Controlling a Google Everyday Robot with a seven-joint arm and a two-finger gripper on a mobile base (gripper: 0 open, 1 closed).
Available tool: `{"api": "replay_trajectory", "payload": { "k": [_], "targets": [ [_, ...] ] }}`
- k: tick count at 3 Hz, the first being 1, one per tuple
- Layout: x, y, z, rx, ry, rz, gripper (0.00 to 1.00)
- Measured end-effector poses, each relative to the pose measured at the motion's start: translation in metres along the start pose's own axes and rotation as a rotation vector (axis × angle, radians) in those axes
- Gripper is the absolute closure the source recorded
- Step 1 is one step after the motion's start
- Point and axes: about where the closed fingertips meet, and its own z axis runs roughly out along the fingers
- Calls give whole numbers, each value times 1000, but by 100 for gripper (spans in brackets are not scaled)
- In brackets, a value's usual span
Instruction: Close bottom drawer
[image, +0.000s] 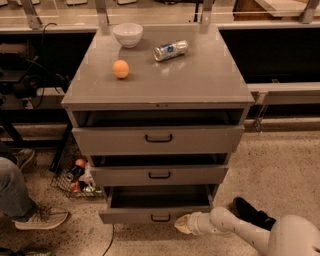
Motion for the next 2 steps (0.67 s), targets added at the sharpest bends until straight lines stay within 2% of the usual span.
{"api": "replay_trajectory", "payload": {
  "k": [1,2],
  "targets": [
    [-16,-25,8,33,-45,-48,100],
    [-24,-36,10,50,-65,-70,100]
  ]
}}
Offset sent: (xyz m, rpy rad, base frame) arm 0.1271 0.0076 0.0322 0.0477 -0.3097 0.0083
